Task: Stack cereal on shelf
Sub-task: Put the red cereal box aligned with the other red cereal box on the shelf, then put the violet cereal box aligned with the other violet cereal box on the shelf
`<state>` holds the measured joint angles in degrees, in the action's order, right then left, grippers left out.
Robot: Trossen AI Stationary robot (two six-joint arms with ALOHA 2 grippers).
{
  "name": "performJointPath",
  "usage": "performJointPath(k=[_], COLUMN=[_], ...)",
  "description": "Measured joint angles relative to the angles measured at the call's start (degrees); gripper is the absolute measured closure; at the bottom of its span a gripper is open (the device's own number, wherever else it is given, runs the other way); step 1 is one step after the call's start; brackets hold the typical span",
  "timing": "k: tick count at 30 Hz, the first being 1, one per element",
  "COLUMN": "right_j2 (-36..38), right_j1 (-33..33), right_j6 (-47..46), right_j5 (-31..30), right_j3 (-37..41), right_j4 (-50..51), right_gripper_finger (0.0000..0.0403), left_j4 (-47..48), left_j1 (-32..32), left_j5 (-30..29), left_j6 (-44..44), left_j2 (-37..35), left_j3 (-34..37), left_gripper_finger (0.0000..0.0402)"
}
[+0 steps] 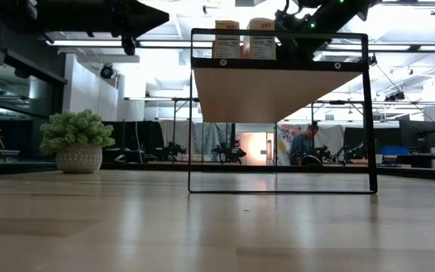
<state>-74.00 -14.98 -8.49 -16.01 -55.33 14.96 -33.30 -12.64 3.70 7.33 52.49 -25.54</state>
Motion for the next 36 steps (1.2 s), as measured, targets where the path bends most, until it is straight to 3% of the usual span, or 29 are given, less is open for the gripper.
performJointPath(k=[11, 25, 36], right_j2=[0.00, 0.00, 0.23], right_j1=[-3.39, -7.79, -10.26], right_j6=[0.94, 2.12, 2.54], right_j5=[0.14, 7.21, 7.50], right_j3=[0.00, 0.00, -0.02], right_j4=[-4.05, -10.52, -12.88], right_gripper_finger=[0.0403, 0.0403, 0.0403], left_j4=[0.01, 0.01, 0.15], left_j1=[0.00, -0.02, -0.02], left_j5=[-0.02, -0.15, -0.13], left_j6=[0.00, -0.04, -0.04], left_j2=[0.00, 0.00, 0.00], left_j3=[0.02, 0.02, 0.00], left_gripper_finger=[0.0401, 0.0401, 0.0401])
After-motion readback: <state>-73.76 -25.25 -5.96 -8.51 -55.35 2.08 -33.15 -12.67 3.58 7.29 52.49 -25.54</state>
